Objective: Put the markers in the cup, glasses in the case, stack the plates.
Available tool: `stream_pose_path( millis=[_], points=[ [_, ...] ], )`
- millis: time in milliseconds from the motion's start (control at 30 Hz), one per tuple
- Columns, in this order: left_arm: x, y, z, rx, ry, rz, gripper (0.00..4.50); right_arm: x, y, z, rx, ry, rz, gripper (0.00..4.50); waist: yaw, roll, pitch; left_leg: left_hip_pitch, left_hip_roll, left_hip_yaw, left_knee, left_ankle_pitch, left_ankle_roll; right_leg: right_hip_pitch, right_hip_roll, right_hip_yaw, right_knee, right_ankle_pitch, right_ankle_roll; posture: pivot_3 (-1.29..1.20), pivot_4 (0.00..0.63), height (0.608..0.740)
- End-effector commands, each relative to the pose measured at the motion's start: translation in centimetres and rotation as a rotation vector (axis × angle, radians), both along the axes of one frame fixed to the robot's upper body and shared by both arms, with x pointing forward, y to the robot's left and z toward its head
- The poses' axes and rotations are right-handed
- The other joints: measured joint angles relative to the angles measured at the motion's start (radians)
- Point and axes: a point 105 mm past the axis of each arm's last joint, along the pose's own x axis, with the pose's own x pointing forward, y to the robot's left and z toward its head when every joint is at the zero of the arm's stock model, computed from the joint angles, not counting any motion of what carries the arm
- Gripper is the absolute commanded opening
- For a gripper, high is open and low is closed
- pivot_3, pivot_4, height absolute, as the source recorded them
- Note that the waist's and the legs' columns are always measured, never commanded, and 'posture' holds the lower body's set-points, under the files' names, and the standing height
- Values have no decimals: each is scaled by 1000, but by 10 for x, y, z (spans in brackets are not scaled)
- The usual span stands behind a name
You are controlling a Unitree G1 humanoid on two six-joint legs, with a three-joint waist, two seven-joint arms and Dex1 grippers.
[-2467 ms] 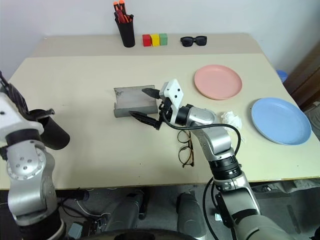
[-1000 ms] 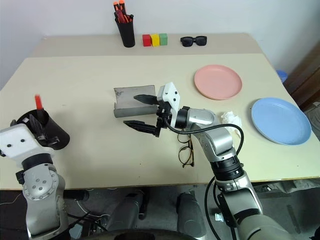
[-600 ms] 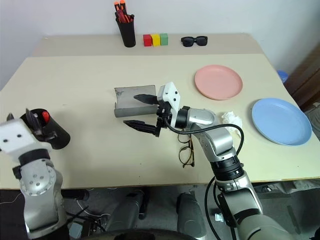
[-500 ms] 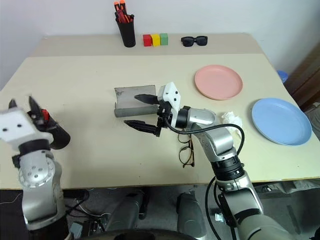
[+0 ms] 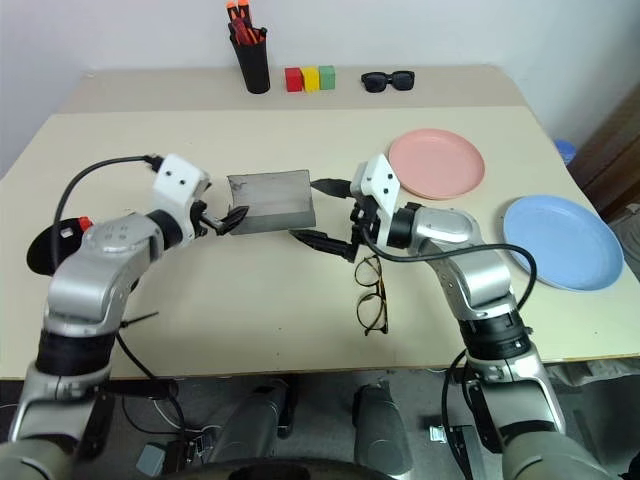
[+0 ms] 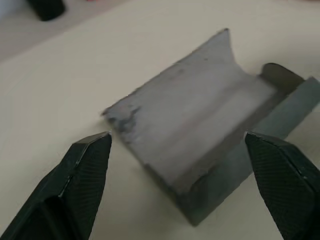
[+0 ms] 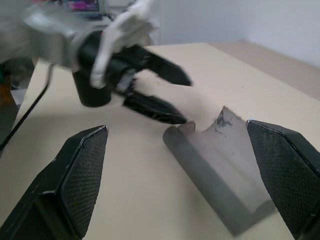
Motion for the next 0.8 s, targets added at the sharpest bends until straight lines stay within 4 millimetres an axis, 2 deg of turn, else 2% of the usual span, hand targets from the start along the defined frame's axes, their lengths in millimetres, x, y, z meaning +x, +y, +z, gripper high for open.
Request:
stream_pose_path(
  millis=[33, 200, 300, 400, 500, 600, 733, 800],
  points=[
    [4, -17, -2, 60, 72, -185, 4460, -18, -4, 5, -29, -20, 45, 4500, -3, 0, 0, 0, 0, 0, 0, 0, 0, 0, 0, 0, 0, 0, 0, 0, 150, 740],
    [9, -25, -8, 126, 139, -339, 4460, -23, -12, 1, -55, -5, 20, 4500, -9, 0, 0, 0, 1, 0, -1, 0, 0, -1, -1, 1, 0, 0, 0, 0, 150, 740],
    [9, -19, -20, 226, 195, -407, 4460, -27, -18, -3, -75, 8, 1, 4500, -6, 0, 0, 0, 2, -1, -1, 0, 0, -1, -1, 1, 0, 0, -1, 0, 150, 740],
    [11, -12, -28, 250, 236, -428, 4460, -31, -24, -9, -103, 16, -13, 4500, -3, 0, 0, 0, 2, -1, -1, 0, 0, -1, -1, 1, -1, -1, -3, 0, 150, 740],
    [17, -7, -30, 248, 239, -421, 3641, -31, -28, -12, -116, 16, -29, 4500, -2, 0, 0, 0, 1, -1, -1, 0, 0, -1, -2, 1, -1, -2, -3, 0, 150, 740],
    [18, -9, -28, 228, 214, -445, 2077, -31, -31, -14, -121, 16, -41, 4500, -3, 0, 0, -1, 2, -1, 0, 0, 1, -1, -3, 1, 0, -2, -3, 0, 150, 740],
    [4, -17, -24, 240, 138, -572, 64, -31, -35, -16, -130, 22, -49, 4500, -4, 0, 0, -1, 1, -1, 0, 0, 1, -1, -5, 1, 0, -1, -1, 0, 150, 740],
    [-5, -20, -23, 254, 119, -630, 64, -31, -38, -18, -140, 30, -54, 4500, -4, 0, 0, -1, 1, -1, -1, -1, 2, -1, -7, 1, 0, -1, -1, 0, 150, 740]
  ],
)
